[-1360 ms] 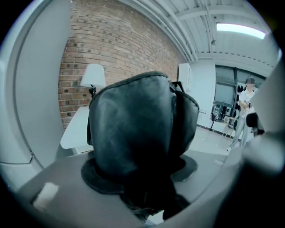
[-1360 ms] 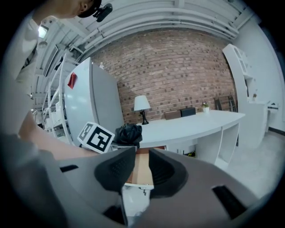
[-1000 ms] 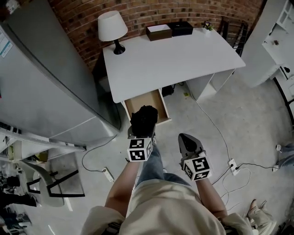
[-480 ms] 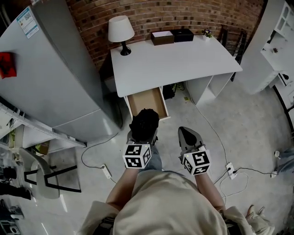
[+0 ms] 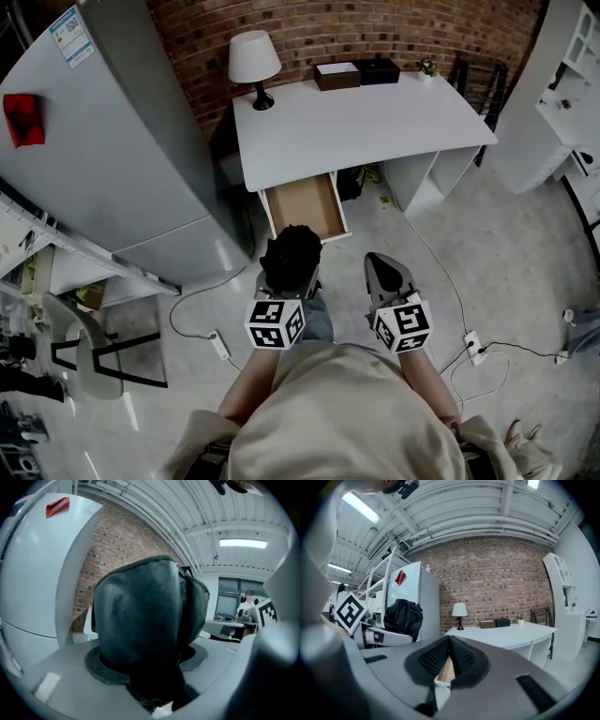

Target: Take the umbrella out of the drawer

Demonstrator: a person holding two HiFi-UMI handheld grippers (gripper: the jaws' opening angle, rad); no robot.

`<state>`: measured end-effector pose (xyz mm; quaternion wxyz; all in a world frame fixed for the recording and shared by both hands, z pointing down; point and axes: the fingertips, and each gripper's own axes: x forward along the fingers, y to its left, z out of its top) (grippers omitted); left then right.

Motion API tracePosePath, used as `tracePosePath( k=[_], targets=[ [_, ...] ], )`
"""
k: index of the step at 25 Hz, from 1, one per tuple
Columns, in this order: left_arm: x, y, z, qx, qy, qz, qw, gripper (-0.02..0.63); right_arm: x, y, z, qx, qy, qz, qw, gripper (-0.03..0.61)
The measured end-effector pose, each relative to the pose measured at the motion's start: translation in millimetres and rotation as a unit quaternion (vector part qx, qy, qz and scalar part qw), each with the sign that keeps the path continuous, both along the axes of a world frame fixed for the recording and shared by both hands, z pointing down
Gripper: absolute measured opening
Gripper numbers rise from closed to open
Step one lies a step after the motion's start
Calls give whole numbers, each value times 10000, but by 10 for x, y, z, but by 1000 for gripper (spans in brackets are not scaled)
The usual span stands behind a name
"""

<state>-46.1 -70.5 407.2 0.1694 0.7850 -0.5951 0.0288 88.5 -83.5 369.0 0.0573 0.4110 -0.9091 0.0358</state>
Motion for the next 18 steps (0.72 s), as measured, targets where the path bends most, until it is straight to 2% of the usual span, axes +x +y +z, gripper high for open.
tracePosePath(
  k=[4, 18],
  targets=[
    [6, 34, -5, 7, 21, 16, 10000, 276, -58, 62, 2, 55, 82, -166, 9998, 0],
    [-16, 29, -28, 68, -3, 54, 10000, 276, -89, 15, 28, 10, 58, -86, 9999, 0]
  ],
)
